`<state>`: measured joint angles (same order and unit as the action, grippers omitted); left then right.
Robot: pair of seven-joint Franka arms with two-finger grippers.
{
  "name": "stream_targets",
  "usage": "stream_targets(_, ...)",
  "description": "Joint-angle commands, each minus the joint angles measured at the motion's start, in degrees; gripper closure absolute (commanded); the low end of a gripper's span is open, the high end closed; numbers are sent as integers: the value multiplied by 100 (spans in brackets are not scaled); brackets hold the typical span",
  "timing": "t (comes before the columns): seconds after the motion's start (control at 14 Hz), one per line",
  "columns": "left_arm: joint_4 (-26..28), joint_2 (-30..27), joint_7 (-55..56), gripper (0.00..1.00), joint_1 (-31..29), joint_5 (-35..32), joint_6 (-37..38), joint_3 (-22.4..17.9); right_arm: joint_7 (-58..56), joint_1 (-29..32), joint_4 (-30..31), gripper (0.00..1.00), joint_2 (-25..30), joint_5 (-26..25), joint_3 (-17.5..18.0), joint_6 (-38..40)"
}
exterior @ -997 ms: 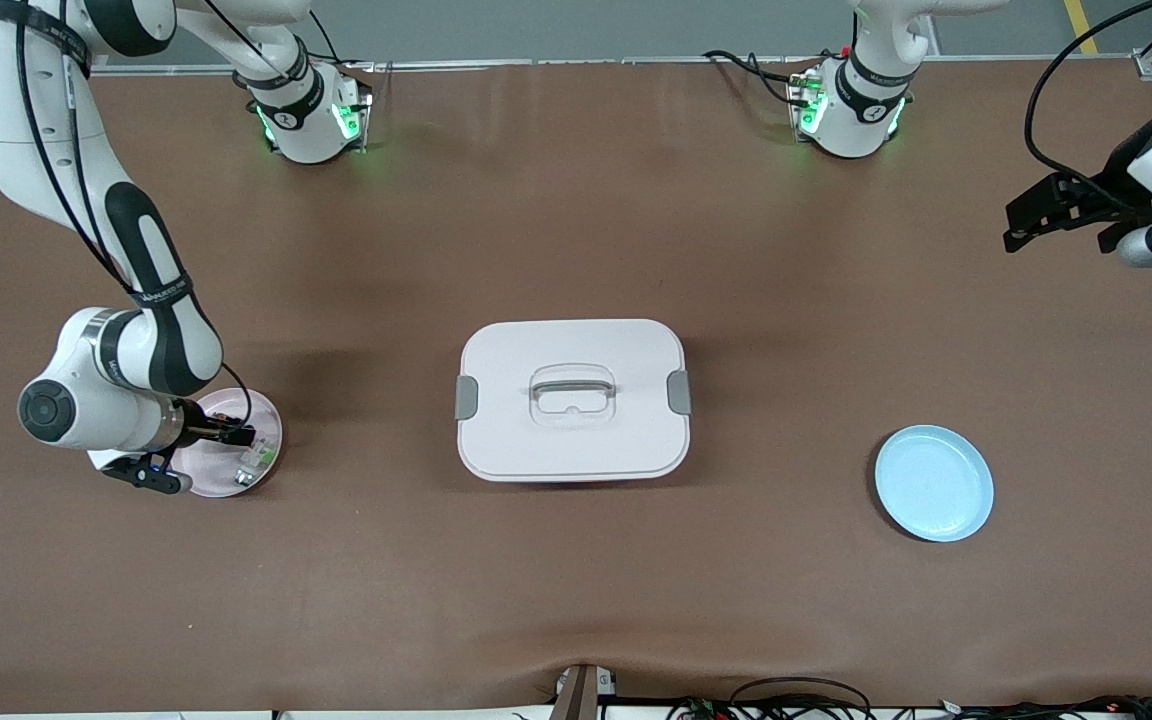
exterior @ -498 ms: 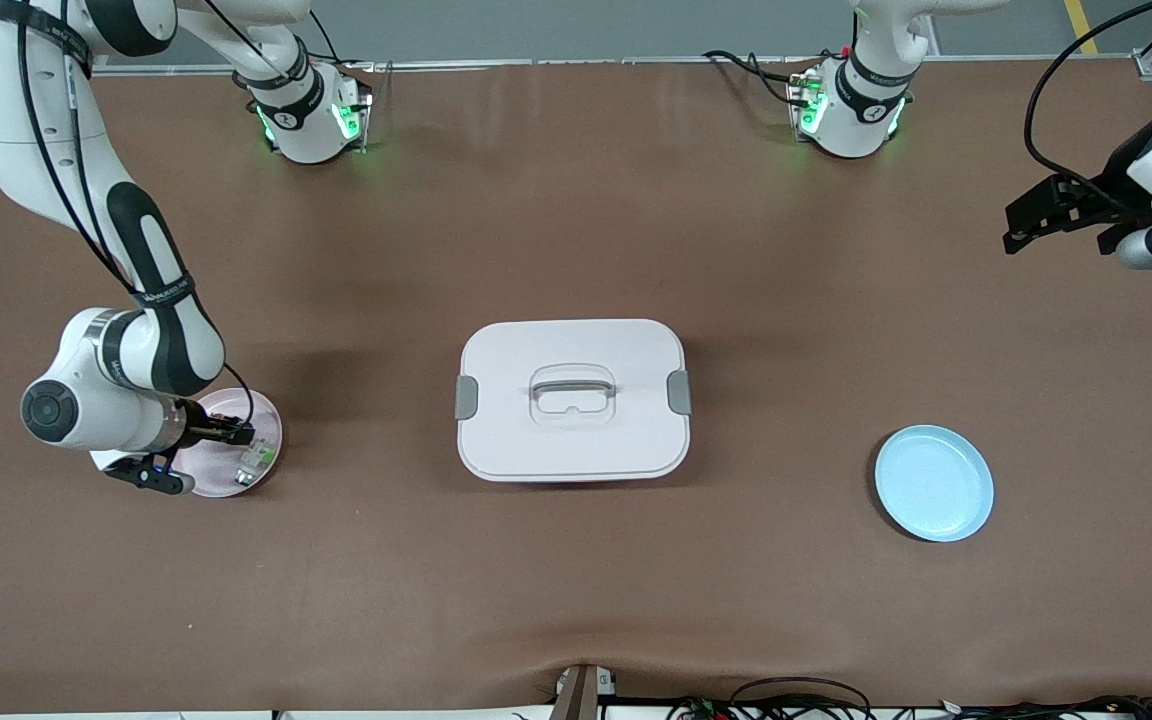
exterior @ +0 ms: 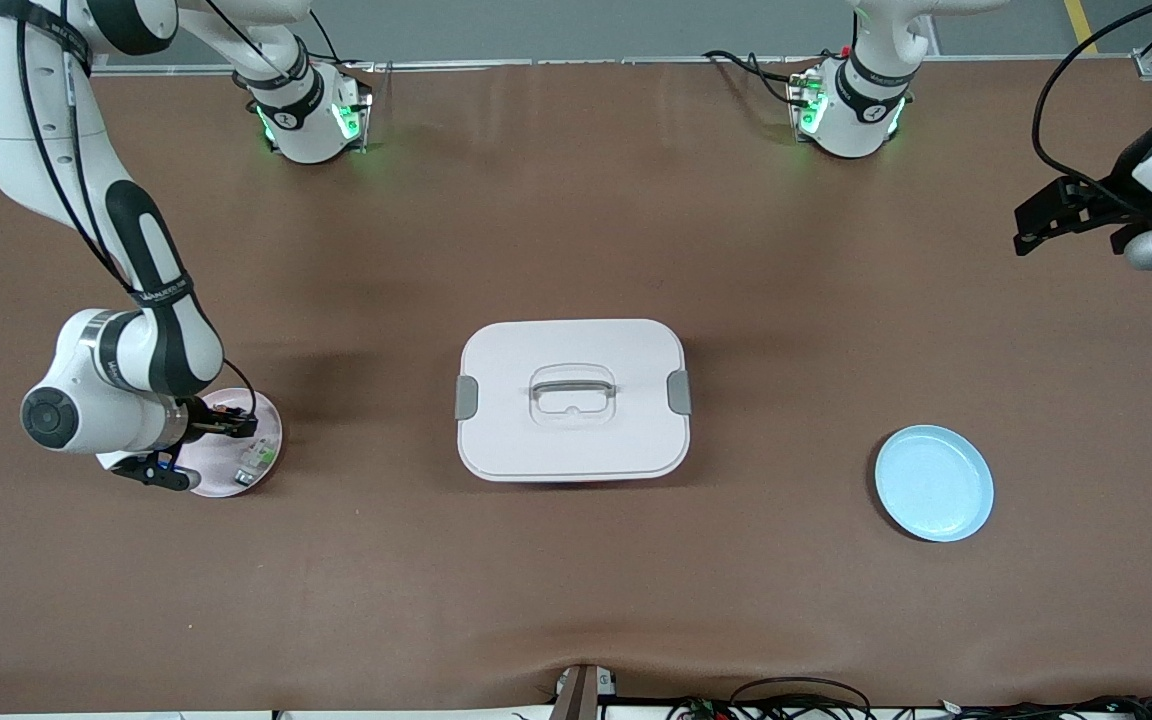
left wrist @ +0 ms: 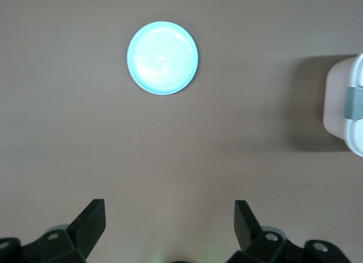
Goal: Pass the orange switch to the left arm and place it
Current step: 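Close the right gripper on the orange switch, then lift the switch with the right gripper while the left gripper approaches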
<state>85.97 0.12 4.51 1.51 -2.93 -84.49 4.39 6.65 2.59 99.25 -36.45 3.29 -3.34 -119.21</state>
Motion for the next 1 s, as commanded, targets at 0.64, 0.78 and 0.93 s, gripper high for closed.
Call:
stream_targets(0.64, -62, 23, 622, 0, -1, 458, -147, 360, 2419, -1129, -1777, 81, 824, 1108, 27, 3781)
stream_targets(0.78, -1, 32, 491, 0, -36, 1099, -147, 360, 2901, -1147, -1786, 81, 841, 1787, 35, 3817)
stream_targets(0.93, -18, 128, 315, 0, 25, 1348, -156, 360, 3472, -1226, -1786, 82, 867, 2454, 97, 3835)
